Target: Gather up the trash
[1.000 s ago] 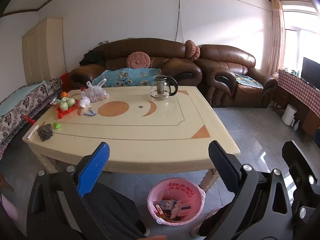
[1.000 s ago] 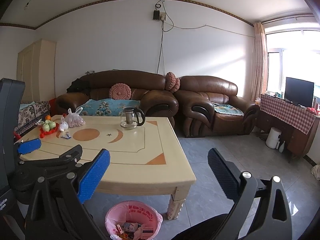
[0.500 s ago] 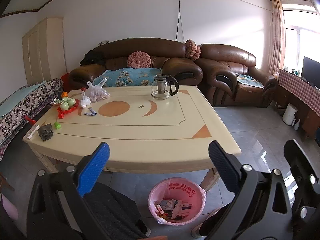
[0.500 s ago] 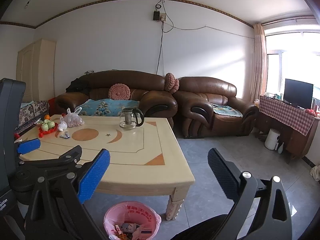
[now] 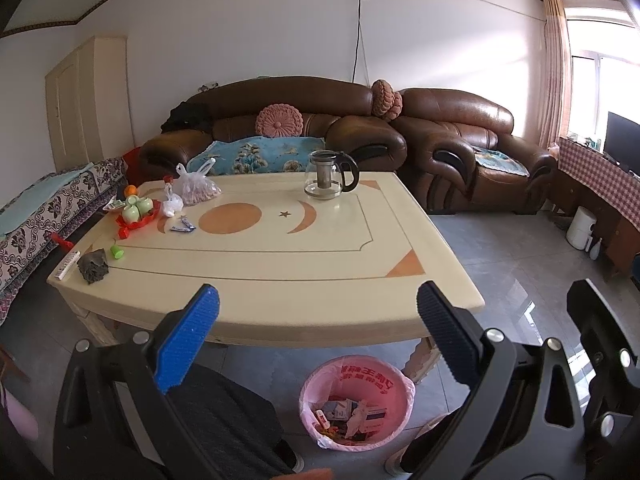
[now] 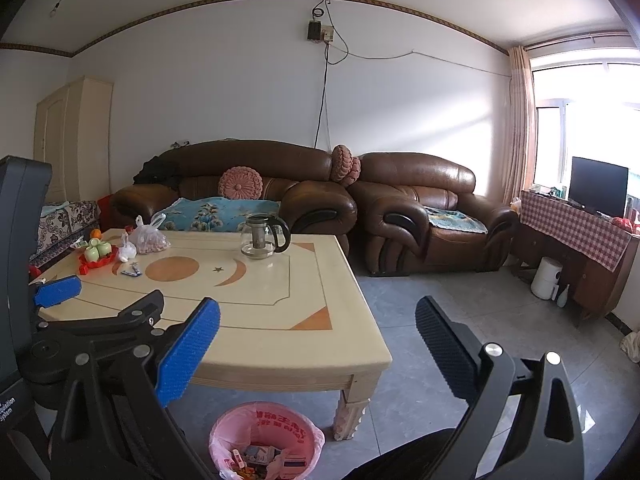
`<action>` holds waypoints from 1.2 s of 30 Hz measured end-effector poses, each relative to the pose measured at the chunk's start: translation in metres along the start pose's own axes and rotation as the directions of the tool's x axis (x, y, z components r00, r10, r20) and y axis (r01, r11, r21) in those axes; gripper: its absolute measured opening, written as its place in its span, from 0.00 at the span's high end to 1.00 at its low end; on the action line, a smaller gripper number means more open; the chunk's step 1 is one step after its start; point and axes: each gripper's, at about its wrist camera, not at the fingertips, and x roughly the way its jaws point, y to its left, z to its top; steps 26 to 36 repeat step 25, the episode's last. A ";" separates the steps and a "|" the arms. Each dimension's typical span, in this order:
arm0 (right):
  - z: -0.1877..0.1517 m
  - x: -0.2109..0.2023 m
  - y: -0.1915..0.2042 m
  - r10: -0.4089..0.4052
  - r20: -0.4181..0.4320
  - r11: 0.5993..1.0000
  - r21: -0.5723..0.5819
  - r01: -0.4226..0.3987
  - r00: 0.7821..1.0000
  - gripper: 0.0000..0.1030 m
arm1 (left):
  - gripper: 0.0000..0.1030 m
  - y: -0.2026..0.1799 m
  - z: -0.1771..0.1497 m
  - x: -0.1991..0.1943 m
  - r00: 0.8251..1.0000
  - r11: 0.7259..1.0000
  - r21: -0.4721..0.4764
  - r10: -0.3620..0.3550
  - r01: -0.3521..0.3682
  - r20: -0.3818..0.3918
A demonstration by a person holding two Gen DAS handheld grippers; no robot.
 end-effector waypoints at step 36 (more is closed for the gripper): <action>0.001 0.002 -0.005 0.003 -0.003 1.000 -0.001 -0.003 1.000 0.07 | 0.06 -0.001 0.000 -0.006 1.000 1.000 0.006 0.022 -0.022 0.017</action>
